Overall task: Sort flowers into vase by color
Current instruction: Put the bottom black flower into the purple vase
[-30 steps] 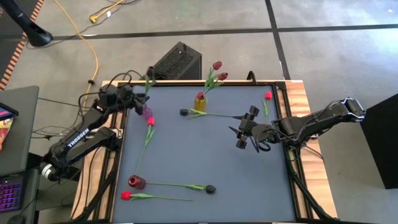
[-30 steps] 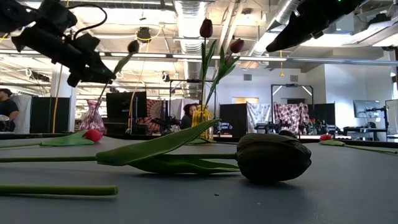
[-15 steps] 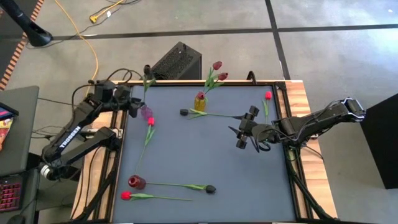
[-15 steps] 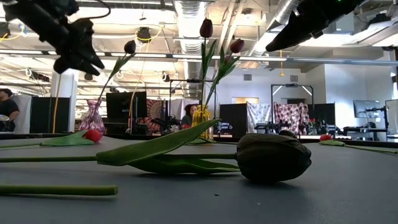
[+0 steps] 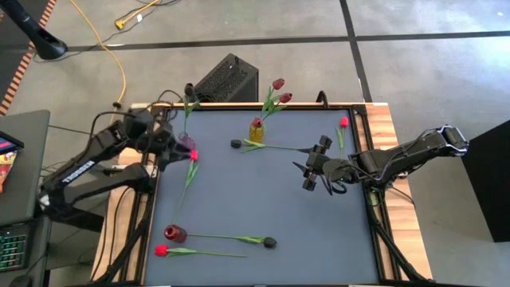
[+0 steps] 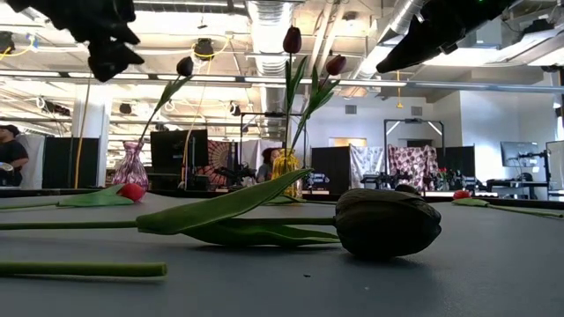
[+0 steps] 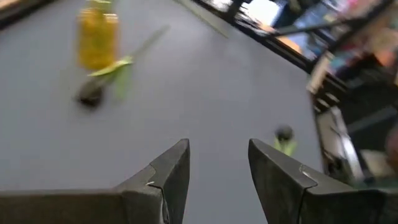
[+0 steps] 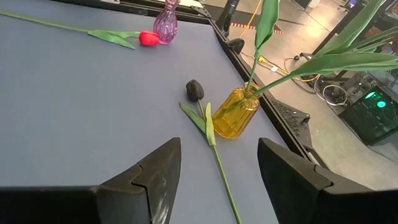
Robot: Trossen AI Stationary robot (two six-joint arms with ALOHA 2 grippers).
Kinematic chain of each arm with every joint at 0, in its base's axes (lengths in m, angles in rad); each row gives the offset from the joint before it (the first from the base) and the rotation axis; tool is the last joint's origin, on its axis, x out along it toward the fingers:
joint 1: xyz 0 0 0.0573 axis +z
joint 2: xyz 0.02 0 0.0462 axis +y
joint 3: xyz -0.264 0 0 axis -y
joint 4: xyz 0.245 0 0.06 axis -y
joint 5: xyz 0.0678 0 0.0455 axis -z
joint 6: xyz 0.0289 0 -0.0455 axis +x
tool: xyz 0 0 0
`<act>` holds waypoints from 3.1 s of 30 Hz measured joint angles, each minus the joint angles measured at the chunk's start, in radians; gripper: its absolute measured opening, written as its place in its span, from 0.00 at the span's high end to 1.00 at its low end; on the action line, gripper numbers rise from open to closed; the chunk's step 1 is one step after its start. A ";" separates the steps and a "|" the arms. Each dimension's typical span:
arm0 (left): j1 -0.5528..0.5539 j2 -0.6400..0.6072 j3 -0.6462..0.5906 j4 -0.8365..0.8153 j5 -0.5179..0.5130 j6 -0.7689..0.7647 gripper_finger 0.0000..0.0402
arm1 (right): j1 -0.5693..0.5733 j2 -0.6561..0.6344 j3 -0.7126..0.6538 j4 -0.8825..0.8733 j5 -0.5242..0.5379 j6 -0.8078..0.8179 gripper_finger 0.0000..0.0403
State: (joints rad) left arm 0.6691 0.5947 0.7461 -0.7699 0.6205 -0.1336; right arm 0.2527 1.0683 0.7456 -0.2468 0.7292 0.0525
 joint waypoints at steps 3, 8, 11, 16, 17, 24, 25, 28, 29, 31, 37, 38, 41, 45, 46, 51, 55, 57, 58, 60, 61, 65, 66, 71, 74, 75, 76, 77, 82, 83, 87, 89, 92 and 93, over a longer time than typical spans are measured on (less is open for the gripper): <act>-0.117 0.037 -0.009 0.065 -0.001 -0.002 0.62 | 0.000 0.000 0.000 0.003 0.000 0.001 0.41; -0.326 0.133 -0.009 0.180 -0.004 0.009 0.62 | 0.000 0.000 0.000 0.003 0.000 0.003 0.41; -0.443 0.205 -0.009 0.264 -0.005 0.008 0.62 | 0.000 0.000 0.000 0.003 0.000 0.003 0.41; -0.615 0.336 -0.009 0.410 -0.011 -0.004 0.62 | 0.000 0.000 0.000 0.001 0.000 0.002 0.41; -0.647 0.362 -0.009 0.434 -0.023 -0.005 0.62 | 0.000 0.000 0.000 0.001 -0.001 0.002 0.41; -0.819 0.551 -0.009 0.590 -0.167 -0.019 0.62 | 0.000 0.000 0.000 0.001 -0.027 -0.001 0.41; -0.839 0.576 -0.009 0.598 -0.196 -0.026 0.62 | 0.000 0.000 0.000 0.001 -0.027 -0.001 0.41; -0.894 0.648 -0.008 0.605 -0.295 -0.039 0.62 | 0.000 0.000 0.000 0.005 -0.027 0.000 0.41; -0.911 0.670 -0.007 0.601 -0.327 -0.045 0.62 | 0.000 0.000 0.000 0.007 -0.027 0.000 0.41; -0.944 0.718 0.001 0.603 -0.382 -0.048 0.62 | 0.000 0.000 0.000 0.012 -0.027 0.000 0.41; -1.034 0.863 0.054 0.603 -0.505 -0.044 0.62 | 0.000 0.000 0.000 0.022 -0.027 0.000 0.41; -1.045 0.885 0.066 0.604 -0.513 -0.044 0.62 | 0.000 0.000 0.000 0.024 -0.027 0.000 0.41; -1.070 0.951 0.095 0.604 -0.532 -0.046 0.62 | 0.000 0.000 0.000 0.026 -0.027 0.000 0.41; -1.085 1.016 0.120 0.604 -0.532 -0.065 0.62 | 0.000 0.000 0.000 0.027 -0.030 0.000 0.41; -1.086 1.026 0.122 0.604 -0.528 -0.075 0.62 | 0.000 0.000 0.000 0.030 -0.031 0.000 0.41; -1.102 1.066 0.122 0.600 -0.536 -0.138 0.62 | 0.000 0.000 0.000 0.056 -0.071 -0.005 0.41; -1.130 1.104 0.122 0.602 -0.550 -0.169 0.64 | 0.002 0.000 0.000 0.057 -0.080 -0.006 0.41; -1.142 1.125 0.122 0.608 -0.555 -0.183 0.66 | 0.003 0.000 0.000 0.057 -0.080 -0.008 0.41; -1.148 1.132 0.122 0.606 -0.555 -0.186 0.66 | 0.003 0.000 0.000 0.057 -0.080 -0.008 0.41; -1.158 1.145 0.122 0.612 -0.566 -0.191 0.68 | 0.003 0.000 0.000 0.057 -0.080 -0.008 0.41; -1.162 1.151 0.123 0.613 -0.577 -0.194 0.69 | 0.003 0.000 0.000 0.057 -0.080 -0.008 0.41; -1.177 1.156 0.123 0.607 -0.634 -0.191 0.71 | 0.003 0.000 0.000 0.061 -0.081 -0.008 0.41; -1.181 1.156 0.123 0.607 -0.651 -0.183 0.72 | 0.003 0.000 0.000 0.061 -0.081 -0.008 0.41; -1.195 1.157 0.123 0.592 -0.687 -0.138 0.82 | 0.003 0.000 0.000 0.062 -0.081 -0.008 0.41; -1.194 1.157 0.124 0.581 -0.690 -0.146 0.92 | 0.003 0.000 0.000 0.062 -0.084 -0.008 0.41; -1.194 1.157 0.123 0.580 -0.689 -0.148 0.96 | 0.003 0.000 0.000 0.062 -0.084 -0.008 0.41; -1.193 1.157 0.123 0.581 -0.687 -0.148 0.98 | 0.003 0.000 0.000 0.062 -0.084 -0.008 0.41; -1.193 1.157 0.123 0.582 -0.686 -0.148 0.98 | 0.003 0.000 0.000 0.063 -0.084 -0.008 0.41; -1.189 1.133 0.137 0.562 -0.763 -0.087 1.00 | 0.003 0.000 0.000 0.063 -0.084 -0.008 0.41; -1.185 1.120 0.144 0.554 -0.787 -0.066 1.00 | 0.003 0.000 0.000 0.063 -0.084 -0.008 0.41; -1.161 1.030 0.165 0.569 -0.880 0.020 1.00 | 0.003 0.000 0.000 0.063 -0.083 -0.008 0.41; -1.145 0.974 0.165 0.567 -0.903 0.058 1.00 | 0.003 0.000 0.000 0.062 -0.083 -0.008 0.41; -1.121 0.861 0.165 0.570 -0.935 0.119 1.00 | 0.003 0.000 0.000 0.062 -0.083 -0.008 0.41; -1.112 0.822 0.167 0.572 -0.945 0.143 1.00 | 0.003 0.000 0.000 0.062 -0.083 -0.008 0.41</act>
State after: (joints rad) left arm -0.4433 1.4163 0.9131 -0.1981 -0.3250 0.0090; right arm 0.2554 1.0679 0.7456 -0.1847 0.6464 0.0444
